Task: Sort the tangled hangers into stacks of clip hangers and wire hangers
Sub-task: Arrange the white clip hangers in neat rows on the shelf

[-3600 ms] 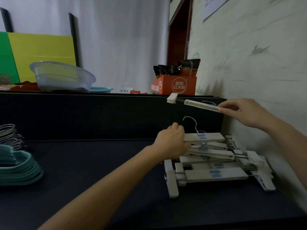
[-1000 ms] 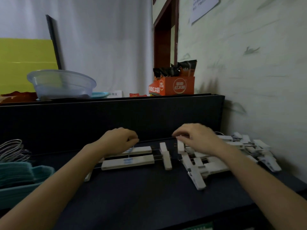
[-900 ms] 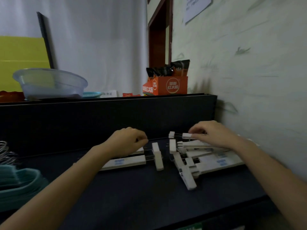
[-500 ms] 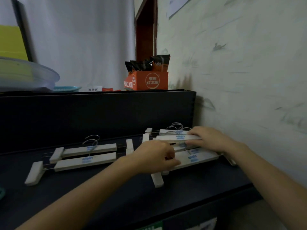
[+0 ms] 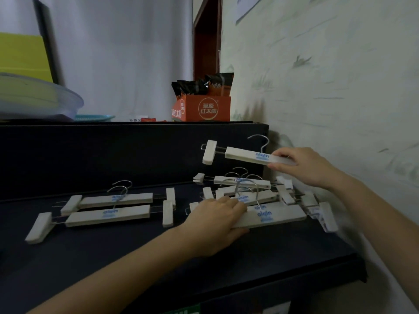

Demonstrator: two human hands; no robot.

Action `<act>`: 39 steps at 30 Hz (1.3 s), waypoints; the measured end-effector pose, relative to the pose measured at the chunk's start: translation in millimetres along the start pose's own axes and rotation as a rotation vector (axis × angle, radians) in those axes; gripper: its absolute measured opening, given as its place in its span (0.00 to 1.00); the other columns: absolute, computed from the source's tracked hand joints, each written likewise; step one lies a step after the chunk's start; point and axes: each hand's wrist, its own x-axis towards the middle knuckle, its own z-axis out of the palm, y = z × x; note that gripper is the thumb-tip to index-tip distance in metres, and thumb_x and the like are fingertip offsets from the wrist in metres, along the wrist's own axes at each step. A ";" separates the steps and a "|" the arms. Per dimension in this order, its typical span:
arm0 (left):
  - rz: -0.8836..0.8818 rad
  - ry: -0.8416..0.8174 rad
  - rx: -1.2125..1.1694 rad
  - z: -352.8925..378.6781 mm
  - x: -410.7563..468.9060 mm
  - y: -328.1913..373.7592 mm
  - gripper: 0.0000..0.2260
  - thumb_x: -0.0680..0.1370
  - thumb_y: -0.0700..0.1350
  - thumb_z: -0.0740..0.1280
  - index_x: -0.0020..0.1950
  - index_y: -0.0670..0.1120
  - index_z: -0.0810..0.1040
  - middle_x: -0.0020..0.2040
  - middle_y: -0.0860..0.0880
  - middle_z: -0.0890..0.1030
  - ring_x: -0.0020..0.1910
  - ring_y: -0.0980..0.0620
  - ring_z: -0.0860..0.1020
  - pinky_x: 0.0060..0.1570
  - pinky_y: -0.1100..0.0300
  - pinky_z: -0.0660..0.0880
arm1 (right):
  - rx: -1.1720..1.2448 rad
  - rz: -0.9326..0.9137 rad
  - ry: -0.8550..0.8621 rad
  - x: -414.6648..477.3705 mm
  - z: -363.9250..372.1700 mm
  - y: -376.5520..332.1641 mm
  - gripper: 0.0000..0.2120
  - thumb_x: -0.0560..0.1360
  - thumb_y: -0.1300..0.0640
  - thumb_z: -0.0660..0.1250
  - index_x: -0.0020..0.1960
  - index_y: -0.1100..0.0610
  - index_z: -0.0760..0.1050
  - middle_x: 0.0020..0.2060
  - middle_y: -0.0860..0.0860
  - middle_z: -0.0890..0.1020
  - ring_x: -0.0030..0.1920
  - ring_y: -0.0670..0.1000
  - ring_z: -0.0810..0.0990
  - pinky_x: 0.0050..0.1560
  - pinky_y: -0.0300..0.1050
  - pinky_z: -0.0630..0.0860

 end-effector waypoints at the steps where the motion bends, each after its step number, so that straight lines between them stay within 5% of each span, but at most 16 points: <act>1: 0.002 0.020 -0.003 -7.5 -3.1 -1.2 0.18 0.79 0.57 0.56 0.66 0.50 0.64 0.63 0.50 0.71 0.58 0.53 0.70 0.54 0.59 0.66 | 0.026 -0.007 0.008 -0.3 -1.8 -0.5 0.13 0.74 0.43 0.63 0.56 0.46 0.75 0.49 0.48 0.80 0.47 0.51 0.78 0.52 0.54 0.75; 8: -0.114 -0.049 0.047 -68.1 -76.6 -45.1 0.18 0.77 0.62 0.52 0.64 0.57 0.64 0.59 0.59 0.72 0.49 0.58 0.73 0.48 0.58 0.71 | 0.152 -0.112 0.028 5.0 -2.0 -33.0 0.14 0.74 0.45 0.64 0.56 0.50 0.76 0.49 0.49 0.80 0.50 0.51 0.78 0.55 0.55 0.74; 13: -0.248 -0.174 0.024 -81.1 -160.3 -89.1 0.26 0.70 0.70 0.45 0.63 0.63 0.64 0.56 0.67 0.70 0.43 0.76 0.67 0.44 0.74 0.65 | 0.184 -0.162 -0.028 17.0 19.0 -69.0 0.13 0.73 0.43 0.63 0.55 0.46 0.74 0.49 0.46 0.80 0.46 0.47 0.78 0.50 0.50 0.76; 24: -0.424 -0.228 0.088 -48.1 -215.8 -132.0 0.37 0.65 0.72 0.40 0.68 0.60 0.66 0.62 0.59 0.71 0.61 0.58 0.72 0.56 0.61 0.70 | 0.241 -0.240 -0.129 24.8 51.7 -150.0 0.16 0.73 0.42 0.64 0.59 0.45 0.73 0.50 0.46 0.79 0.47 0.49 0.79 0.52 0.55 0.78; 28: -0.447 -0.186 0.126 -43.9 -209.9 -137.8 0.20 0.77 0.59 0.56 0.68 0.57 0.67 0.62 0.55 0.71 0.58 0.55 0.72 0.51 0.60 0.69 | 0.259 -0.276 -0.165 4.1 51.6 -165.9 0.12 0.73 0.44 0.65 0.56 0.42 0.73 0.48 0.41 0.79 0.45 0.44 0.78 0.46 0.44 0.77; 33: -0.475 -0.169 0.103 -42.5 -204.2 -143.1 0.17 0.78 0.56 0.59 0.66 0.54 0.69 0.64 0.53 0.72 0.62 0.52 0.71 0.59 0.57 0.70 | 0.163 -0.362 -0.248 -38.0 64.9 -185.6 0.10 0.72 0.40 0.64 0.53 0.38 0.72 0.47 0.37 0.78 0.46 0.39 0.76 0.46 0.38 0.73; 39: -0.434 -0.298 0.079 -47.1 -197.0 -155.8 0.18 0.77 0.58 0.58 0.66 0.56 0.70 0.58 0.53 0.73 0.56 0.54 0.73 0.54 0.56 0.73 | 0.089 -0.414 -0.347 -75.2 98.8 -213.5 0.13 0.74 0.40 0.62 0.57 0.38 0.69 0.50 0.34 0.75 0.49 0.34 0.72 0.47 0.33 0.67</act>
